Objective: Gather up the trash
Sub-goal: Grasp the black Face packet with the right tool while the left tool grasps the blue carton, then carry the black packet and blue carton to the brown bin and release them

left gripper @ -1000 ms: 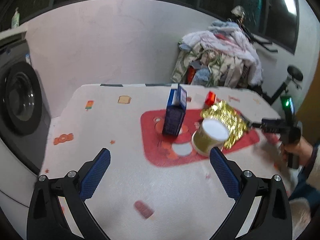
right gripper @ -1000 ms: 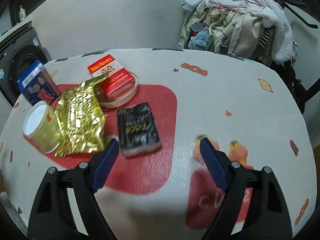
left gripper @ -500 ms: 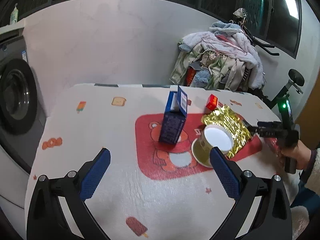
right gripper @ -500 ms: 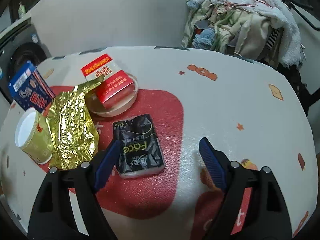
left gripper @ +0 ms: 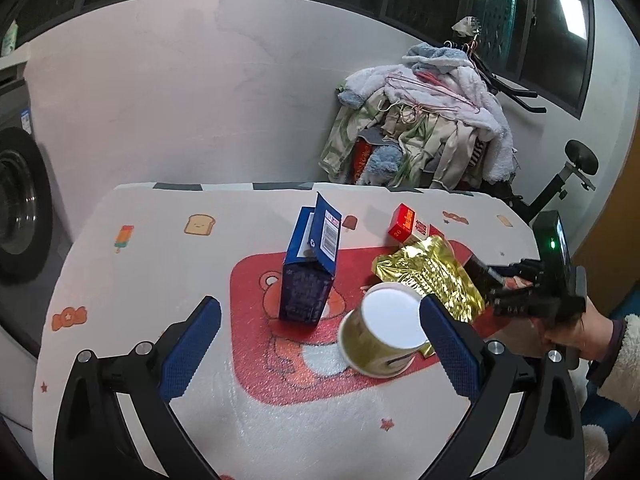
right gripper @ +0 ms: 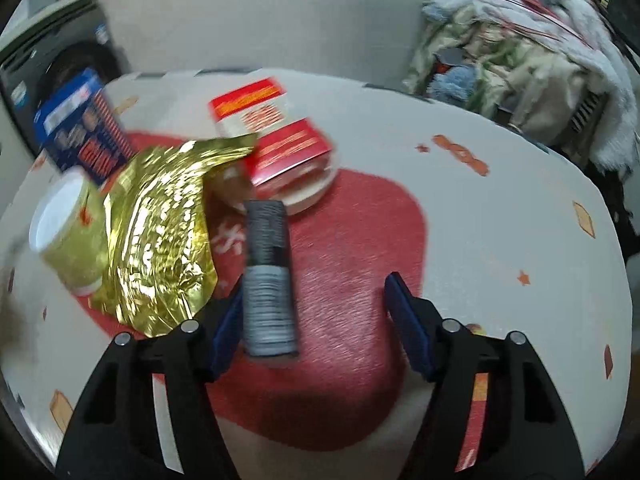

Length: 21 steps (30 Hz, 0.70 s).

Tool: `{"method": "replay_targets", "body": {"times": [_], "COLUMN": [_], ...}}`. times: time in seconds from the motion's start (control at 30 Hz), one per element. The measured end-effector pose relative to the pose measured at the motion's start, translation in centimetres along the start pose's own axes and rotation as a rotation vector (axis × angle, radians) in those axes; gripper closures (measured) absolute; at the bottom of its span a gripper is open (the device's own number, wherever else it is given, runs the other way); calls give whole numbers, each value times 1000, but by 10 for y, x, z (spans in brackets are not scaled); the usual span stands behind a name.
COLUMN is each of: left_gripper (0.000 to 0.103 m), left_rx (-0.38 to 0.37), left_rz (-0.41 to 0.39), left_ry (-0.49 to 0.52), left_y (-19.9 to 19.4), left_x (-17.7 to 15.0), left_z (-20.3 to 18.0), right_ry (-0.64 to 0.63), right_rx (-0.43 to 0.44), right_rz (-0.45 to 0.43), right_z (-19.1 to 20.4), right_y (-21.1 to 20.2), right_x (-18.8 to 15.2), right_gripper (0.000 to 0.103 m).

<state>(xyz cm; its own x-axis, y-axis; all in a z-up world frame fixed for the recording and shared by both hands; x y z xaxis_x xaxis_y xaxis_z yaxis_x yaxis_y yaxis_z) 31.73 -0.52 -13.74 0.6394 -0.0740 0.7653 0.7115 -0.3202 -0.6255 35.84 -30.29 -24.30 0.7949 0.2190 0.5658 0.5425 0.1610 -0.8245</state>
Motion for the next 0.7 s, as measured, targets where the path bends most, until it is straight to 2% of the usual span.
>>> {"method": "replay_targets", "body": {"times": [0.03,0.07,0.13,0.2,0.37,0.5,0.53,0.57,0.6,0.7], "left_gripper": [6,6,8,14,14,14,17,45,66,68], "left_rx": [-4,-6,-11,-13,32,64,67,67,60,80], "left_rz": [5,8,19,40,58,90,112,134,158,130], "left_ry": [-3,-5,-14,-28,-8,15,19,26,33,40], "left_y": [4,7,15,28,59,87,96,102,106,96], "left_x": [1,2,4,8,22,32,33,33,34,39], "left_z": [0,1,3,6,8,6,6,7,6,6], "right_ry": [-7,-2,33,62,138,175,181,183,185,191], "right_rx": [14,32,44,63,15,21,23,24,25,37], "right_rz": [2,-7,-31,-75,-134,-151,-153,-154,-155,-162], "right_z": [2,3,0,-4,-19,-24,-23,-22,-21,-15], "right_y": [0,-3,-11,-23,-51,-62,-65,-67,-69,-77], "right_x": [-1,-1,0,0,-5,-16,-19,-21,-23,-30], "right_gripper": [59,84,87,88,88,88,88,88,88,88]}}
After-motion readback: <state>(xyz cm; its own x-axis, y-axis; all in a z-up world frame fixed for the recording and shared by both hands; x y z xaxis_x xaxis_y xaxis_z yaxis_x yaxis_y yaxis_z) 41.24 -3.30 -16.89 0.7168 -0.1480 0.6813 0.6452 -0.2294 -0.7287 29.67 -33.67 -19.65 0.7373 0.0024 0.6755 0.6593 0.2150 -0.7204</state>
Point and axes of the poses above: each gripper's, at about its wrist camera, not at the fingertips, and y roughly the way its jaws point, z to its left, x to its top, the point moved 4 cm from there along y, roughly the way its jaws point
